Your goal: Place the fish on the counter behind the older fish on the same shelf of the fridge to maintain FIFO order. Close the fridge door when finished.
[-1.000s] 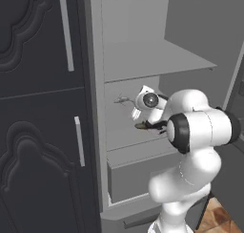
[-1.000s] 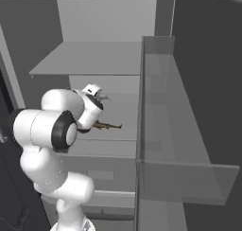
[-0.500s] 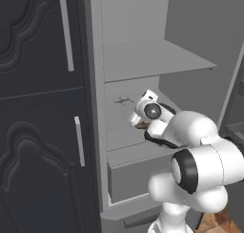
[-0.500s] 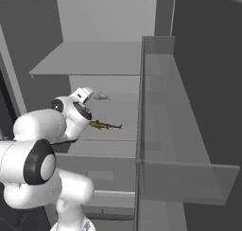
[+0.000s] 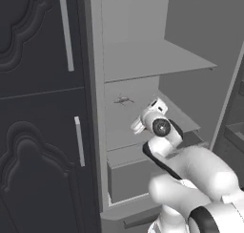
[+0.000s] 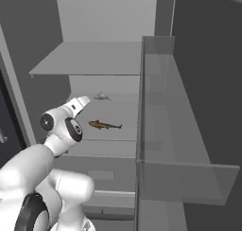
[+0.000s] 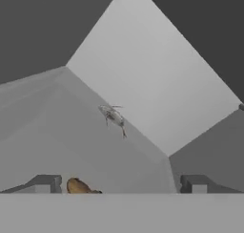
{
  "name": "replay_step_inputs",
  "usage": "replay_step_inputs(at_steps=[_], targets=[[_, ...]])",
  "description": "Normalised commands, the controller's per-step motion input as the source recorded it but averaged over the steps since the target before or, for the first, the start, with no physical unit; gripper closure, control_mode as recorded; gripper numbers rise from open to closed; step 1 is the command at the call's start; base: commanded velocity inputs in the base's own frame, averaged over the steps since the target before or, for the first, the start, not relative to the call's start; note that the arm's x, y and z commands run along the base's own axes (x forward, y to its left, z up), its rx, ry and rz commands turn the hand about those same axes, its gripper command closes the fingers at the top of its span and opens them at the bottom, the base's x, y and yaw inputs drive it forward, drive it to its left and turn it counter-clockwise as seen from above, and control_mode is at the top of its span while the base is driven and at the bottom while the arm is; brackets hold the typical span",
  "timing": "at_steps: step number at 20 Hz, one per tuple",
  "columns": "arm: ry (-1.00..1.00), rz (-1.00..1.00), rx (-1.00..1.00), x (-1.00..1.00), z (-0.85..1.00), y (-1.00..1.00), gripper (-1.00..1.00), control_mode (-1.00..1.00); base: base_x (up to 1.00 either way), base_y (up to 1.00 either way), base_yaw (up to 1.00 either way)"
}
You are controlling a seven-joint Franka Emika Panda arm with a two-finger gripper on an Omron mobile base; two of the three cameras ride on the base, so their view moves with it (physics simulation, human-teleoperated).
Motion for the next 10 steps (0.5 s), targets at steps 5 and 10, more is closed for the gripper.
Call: replay_step_inputs(at_steps=[5, 10], targets=[[0.24, -0.14, 0.17, -0.49, 0.75, 0.00, -1.00, -1.00, 0.00, 0.00, 0.00], [0.34, -0.19, 0.19, -0.29, 0.62, 0.00, -1.00, -1.00, 0.00, 0.00, 0.00]])
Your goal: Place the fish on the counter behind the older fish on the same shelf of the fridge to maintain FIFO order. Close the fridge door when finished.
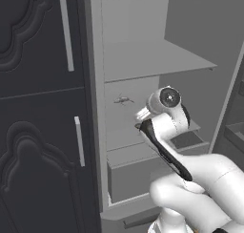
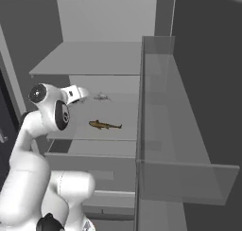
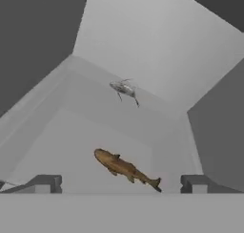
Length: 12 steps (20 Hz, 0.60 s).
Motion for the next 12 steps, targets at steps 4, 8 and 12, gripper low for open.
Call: replay_step_inputs(at_steps=[4, 8, 12], targets=[[0.32, -0.17, 0.16, -0.51, 0.08, -0.02, -1.00, -1.00, 0.00, 0.00, 0.00], [0.25, -0.14, 0.13, -0.73, -0.29, -0.02, -1.00, -1.00, 0.00, 0.00, 0.00], [0.17, -0.10, 0.10, -0.76, -0.41, -0.11, -1.00, -1.00, 0.00, 0.00, 0.00]])
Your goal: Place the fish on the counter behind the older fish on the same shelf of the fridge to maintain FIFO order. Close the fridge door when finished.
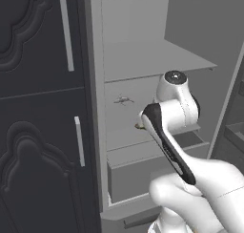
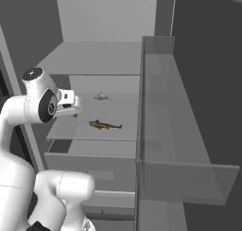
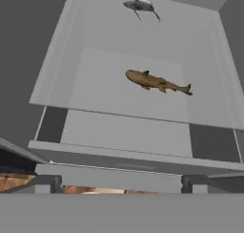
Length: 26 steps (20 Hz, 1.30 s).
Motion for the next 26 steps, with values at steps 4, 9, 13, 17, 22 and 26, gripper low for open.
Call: replay_step_inputs(at_steps=[4, 9, 13, 17, 22, 26], targets=[[0.03, -0.02, 0.06, -0.39, -0.15, -0.03, -1.00, -1.00, 0.00, 0.00, 0.00], [-0.01, 0.00, 0.01, -0.04, -0.13, 0.00, -1.00, -1.00, 0.00, 0.00, 0.00], [-0.15, -0.01, 0.00, -0.84, -0.44, -0.01, -1.00, -1.00, 0.00, 0.00, 0.00], [-0.06, -0.01, 0.00, -0.70, -0.48, 0.00, -1.00, -1.00, 0.00, 0.00, 0.00], [0.03, 0.00, -0.03, 0.01, -0.29, 0.00, -1.00, -1.00, 0.00, 0.00, 0.00], [0.00, 0.00, 0.00, 0.00, 0.00, 0.00, -1.00, 1.00, -0.56, 0.00, -0.02]])
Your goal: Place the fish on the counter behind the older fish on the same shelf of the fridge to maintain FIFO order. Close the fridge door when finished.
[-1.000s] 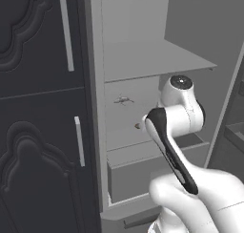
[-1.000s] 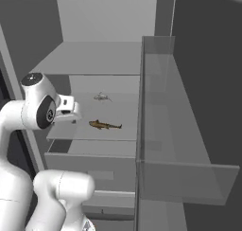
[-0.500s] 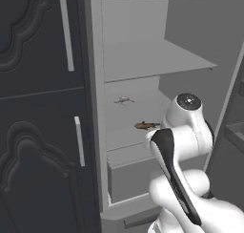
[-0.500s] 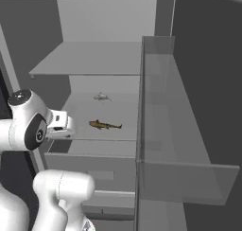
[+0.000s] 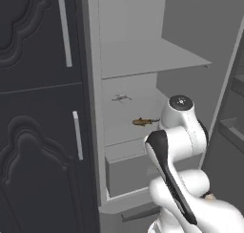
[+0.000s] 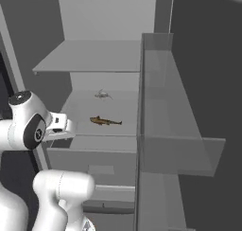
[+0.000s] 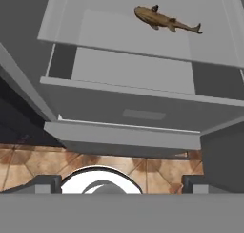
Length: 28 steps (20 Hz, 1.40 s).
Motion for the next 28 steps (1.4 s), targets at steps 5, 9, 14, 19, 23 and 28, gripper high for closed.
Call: replay_step_inputs(at_steps=[5, 9, 14, 19, 23, 28], targets=[[0.00, 0.00, 0.00, 0.00, 0.00, 0.00, -1.00, 1.00, -1.00, 0.00, -0.08], [0.00, 0.00, 0.00, 0.00, 0.00, 0.00, -1.00, 1.00, -1.00, 0.00, -0.08], [0.00, 0.00, 0.00, 0.00, 0.00, 0.00, -1.00, 1.00, -0.92, -0.03, -0.04], [0.00, 0.00, 0.00, 0.00, 0.00, 0.00, -1.00, 1.00, -0.45, -0.20, 0.05], [0.00, 0.00, 0.00, 0.00, 0.00, 0.00, -1.00, 1.00, -0.63, -0.03, 0.13], [0.00, 0.00, 0.00, 0.00, 0.00, 0.00, -1.00, 1.00, -0.14, -0.13, 0.17]])
